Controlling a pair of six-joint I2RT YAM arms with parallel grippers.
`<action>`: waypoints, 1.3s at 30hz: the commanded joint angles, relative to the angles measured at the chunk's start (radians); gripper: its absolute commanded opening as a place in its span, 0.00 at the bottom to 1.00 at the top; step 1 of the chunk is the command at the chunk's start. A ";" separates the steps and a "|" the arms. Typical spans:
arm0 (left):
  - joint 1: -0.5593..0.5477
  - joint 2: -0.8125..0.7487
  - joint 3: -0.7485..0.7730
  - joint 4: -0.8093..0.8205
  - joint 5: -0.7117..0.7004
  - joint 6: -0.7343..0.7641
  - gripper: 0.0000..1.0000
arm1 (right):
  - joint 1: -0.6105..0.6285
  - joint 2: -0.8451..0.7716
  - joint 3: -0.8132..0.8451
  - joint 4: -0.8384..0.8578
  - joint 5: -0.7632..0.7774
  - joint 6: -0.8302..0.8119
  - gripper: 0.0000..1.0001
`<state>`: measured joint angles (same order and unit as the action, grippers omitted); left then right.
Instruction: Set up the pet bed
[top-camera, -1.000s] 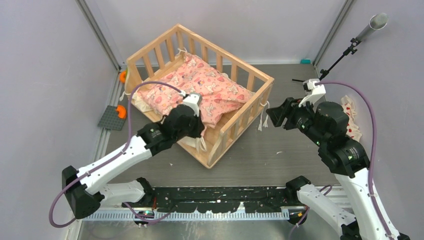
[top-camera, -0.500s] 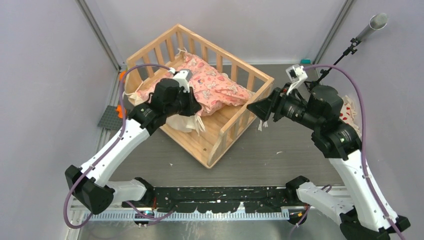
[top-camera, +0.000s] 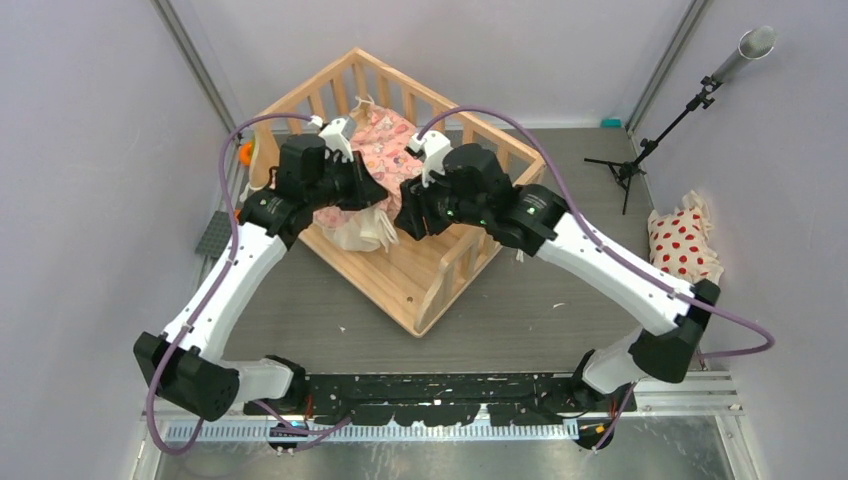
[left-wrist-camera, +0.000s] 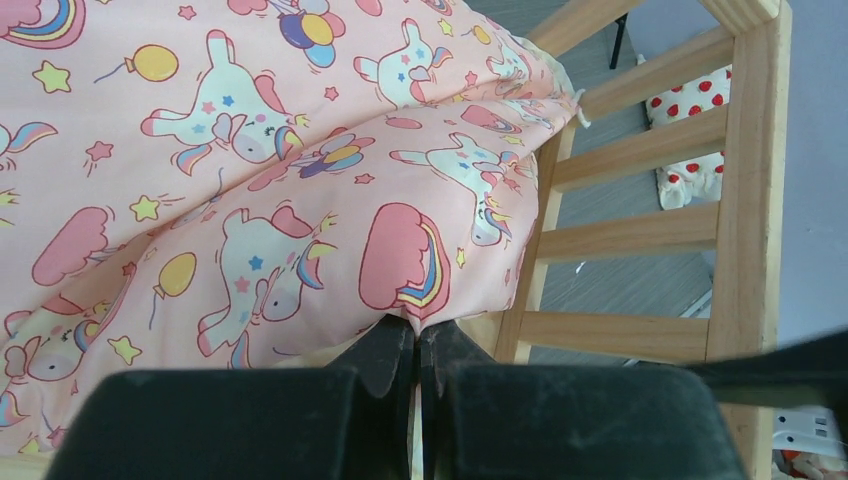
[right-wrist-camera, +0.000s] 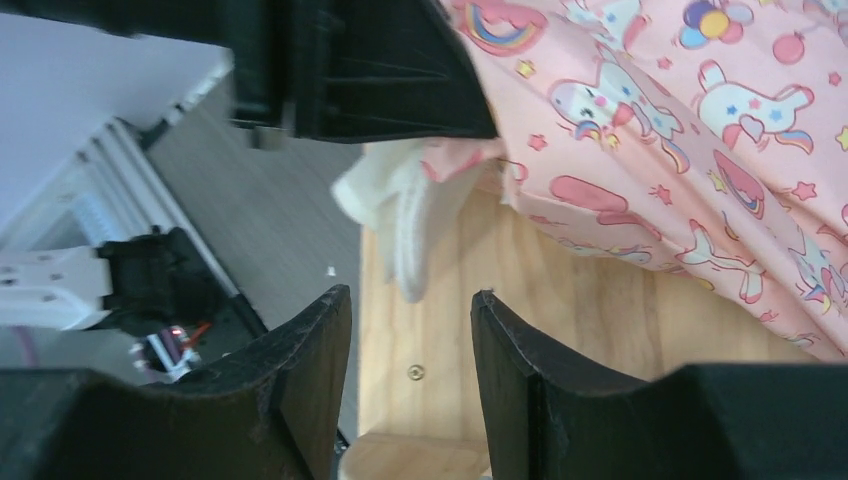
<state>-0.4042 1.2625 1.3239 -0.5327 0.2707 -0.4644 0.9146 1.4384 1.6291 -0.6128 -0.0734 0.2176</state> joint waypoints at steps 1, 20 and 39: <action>0.043 0.005 0.057 0.046 0.084 -0.006 0.00 | 0.002 0.043 -0.017 0.069 0.090 -0.033 0.53; 0.108 0.037 0.048 0.076 0.157 -0.034 0.00 | 0.003 0.182 -0.011 0.139 -0.020 0.022 0.46; 0.156 -0.010 0.000 0.076 0.180 -0.025 0.56 | -0.003 0.156 0.133 -0.010 -0.025 0.004 0.01</action>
<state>-0.2680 1.3041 1.3254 -0.5076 0.4351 -0.4938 0.9146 1.6428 1.6424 -0.5663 -0.0952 0.2333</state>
